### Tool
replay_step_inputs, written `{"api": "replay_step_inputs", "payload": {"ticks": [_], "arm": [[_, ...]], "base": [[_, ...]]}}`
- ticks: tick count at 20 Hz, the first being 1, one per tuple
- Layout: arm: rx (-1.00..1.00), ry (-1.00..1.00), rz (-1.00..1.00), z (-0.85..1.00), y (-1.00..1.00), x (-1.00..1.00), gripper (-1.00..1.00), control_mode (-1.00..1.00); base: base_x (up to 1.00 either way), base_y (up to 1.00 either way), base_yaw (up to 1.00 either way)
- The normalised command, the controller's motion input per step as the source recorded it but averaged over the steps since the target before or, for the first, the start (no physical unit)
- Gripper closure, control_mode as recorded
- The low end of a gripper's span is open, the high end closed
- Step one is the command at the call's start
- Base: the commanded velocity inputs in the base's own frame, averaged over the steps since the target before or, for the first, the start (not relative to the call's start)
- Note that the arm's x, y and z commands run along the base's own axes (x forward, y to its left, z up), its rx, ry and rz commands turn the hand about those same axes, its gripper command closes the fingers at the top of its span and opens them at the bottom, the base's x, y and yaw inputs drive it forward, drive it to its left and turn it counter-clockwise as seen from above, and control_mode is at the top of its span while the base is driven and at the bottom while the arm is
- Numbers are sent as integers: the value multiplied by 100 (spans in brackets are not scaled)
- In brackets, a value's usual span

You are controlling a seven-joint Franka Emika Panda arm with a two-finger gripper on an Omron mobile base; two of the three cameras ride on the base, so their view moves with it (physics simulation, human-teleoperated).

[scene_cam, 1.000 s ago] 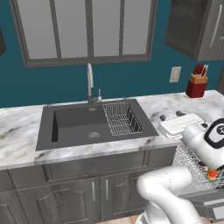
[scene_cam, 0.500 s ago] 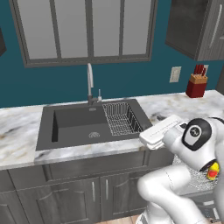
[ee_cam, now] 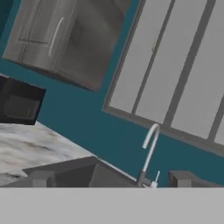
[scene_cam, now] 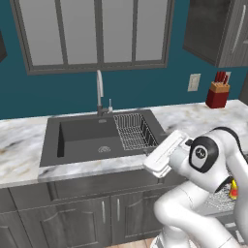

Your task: Pick up the cup and bowl from the counter, place them in the dishwasher, and close the dishwasher door.

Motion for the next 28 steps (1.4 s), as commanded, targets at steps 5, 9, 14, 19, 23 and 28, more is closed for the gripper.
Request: {"api": "replay_step_inputs", "payload": {"ticks": [5, 9, 14, 19, 23, 28], "arm": [[-98, 7, 22, 0, -65, -57, -100, -100], [-80, 0, 10, 5, -97, -54, -100, -100], [-41, -8, 2, 64, -100, -58, -100, -100], [-3, -10, 0, 80, -93, -64, -100, -100], [36, -12, 0, 79, -71, -95, -100, -100], [54, -13, 5, 62, -62, -100, -100, -100]], "base": [[0, 0, 0], [0, 0, 0], [0, 0, 0], [0, 0, 0], [0, 0, 0], [0, 0, 0]]}}
